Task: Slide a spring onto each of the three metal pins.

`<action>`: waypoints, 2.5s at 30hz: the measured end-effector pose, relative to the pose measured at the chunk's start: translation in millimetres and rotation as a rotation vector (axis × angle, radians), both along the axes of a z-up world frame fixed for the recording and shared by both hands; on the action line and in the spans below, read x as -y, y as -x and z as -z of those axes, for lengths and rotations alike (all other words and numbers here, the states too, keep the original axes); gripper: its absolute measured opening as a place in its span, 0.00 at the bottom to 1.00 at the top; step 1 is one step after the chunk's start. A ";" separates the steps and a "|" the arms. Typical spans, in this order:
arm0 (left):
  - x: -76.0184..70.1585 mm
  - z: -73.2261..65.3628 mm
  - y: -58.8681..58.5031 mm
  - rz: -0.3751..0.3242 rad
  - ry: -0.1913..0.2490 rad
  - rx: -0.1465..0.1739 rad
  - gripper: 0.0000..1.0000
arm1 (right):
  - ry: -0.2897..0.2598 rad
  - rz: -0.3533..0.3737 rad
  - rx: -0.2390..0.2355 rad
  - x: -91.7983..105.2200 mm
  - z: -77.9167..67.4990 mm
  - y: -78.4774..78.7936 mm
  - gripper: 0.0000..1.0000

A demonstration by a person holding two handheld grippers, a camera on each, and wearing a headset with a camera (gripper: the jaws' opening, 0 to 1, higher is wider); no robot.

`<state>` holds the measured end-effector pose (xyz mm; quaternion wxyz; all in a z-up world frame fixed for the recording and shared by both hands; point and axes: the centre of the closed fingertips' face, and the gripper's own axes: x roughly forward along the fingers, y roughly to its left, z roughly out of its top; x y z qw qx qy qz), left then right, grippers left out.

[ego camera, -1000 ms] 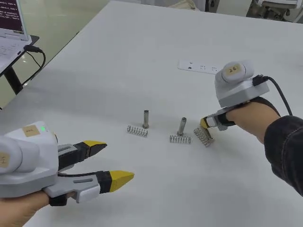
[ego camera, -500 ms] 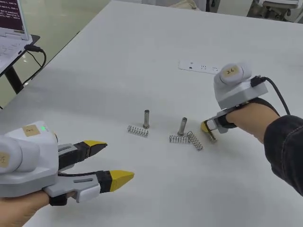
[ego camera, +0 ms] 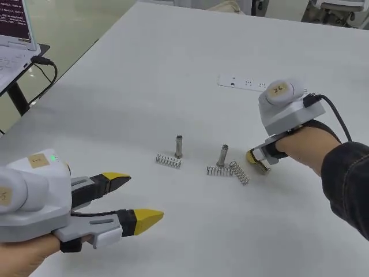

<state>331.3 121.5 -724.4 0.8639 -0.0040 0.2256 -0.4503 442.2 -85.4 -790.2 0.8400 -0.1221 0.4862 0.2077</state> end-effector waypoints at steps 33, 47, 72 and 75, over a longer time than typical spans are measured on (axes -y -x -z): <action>4.4 -3.4 2.1 0.021 -0.004 0.015 0.53 | -0.111 0.074 0.128 11.9 -36.2 23.2 0.06; 6.4 -5.1 4.0 0.032 -0.005 0.020 0.53 | -0.116 0.092 0.171 17.4 -44.3 42.2 0.06; 7.6 -5.1 4.4 0.037 -0.007 0.019 0.53 | -0.092 0.066 0.184 19.6 -42.7 48.1 0.06; 7.8 -4.5 4.6 0.038 -0.008 0.018 0.53 | -0.091 0.066 0.186 20.1 -43.2 48.2 0.06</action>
